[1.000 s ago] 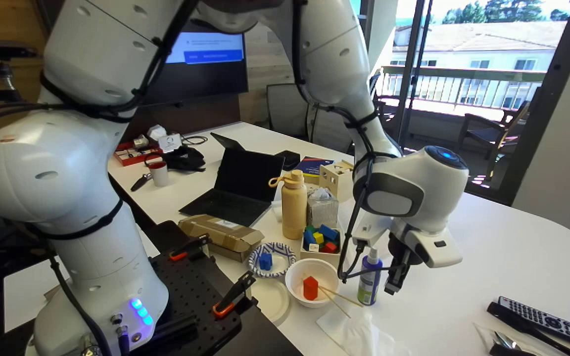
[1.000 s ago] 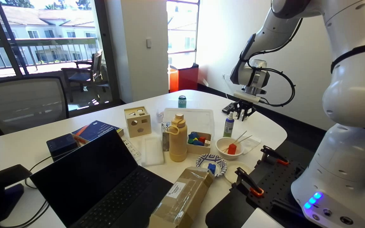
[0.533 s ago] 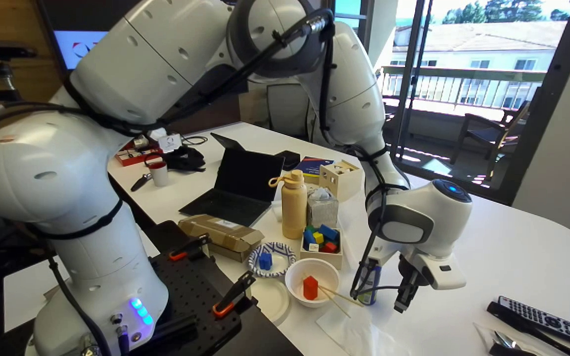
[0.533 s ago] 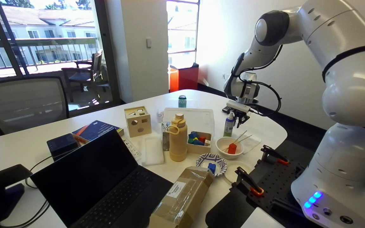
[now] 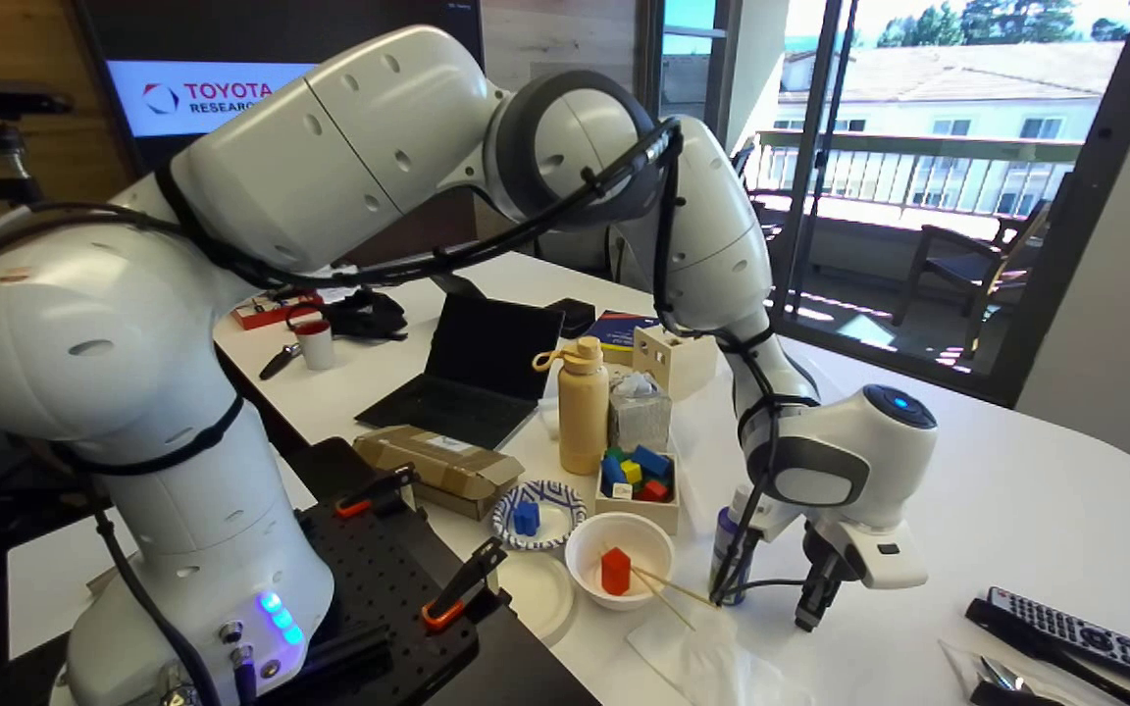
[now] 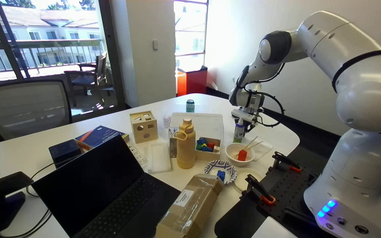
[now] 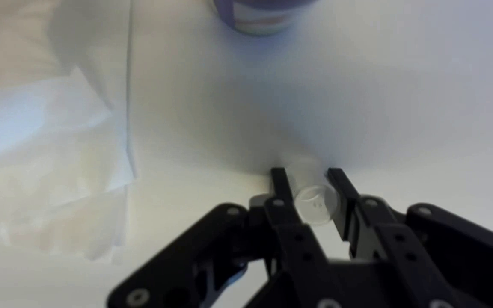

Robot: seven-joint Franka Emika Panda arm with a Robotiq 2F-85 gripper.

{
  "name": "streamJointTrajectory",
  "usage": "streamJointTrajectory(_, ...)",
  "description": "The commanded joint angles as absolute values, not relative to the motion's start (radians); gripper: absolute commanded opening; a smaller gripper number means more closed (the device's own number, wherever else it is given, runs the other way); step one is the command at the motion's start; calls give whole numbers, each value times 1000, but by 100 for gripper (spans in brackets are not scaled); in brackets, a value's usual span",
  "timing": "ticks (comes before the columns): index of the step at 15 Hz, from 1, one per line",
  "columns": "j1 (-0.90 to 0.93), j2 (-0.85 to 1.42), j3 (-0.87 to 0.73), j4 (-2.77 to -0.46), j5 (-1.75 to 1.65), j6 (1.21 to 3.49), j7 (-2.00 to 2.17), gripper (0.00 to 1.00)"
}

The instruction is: Remove the clear cap from the blue bottle and put it on the table

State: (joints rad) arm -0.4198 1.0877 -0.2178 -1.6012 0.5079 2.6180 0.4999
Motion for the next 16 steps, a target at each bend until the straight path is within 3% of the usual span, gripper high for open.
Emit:
streamJointTrajectory(1, -426, 1125, -216, -1530, 506, 2578, 538, 59)
streamJointTrajectory(5, -426, 1112, -212, -1529, 504, 2580, 527, 89)
streamJointTrajectory(7, -423, 1080, -213, -1557, 495, 2562, 512, 100)
streamJointTrajectory(16, -340, 722, -244, -1867, 455, 2557, 463, 100)
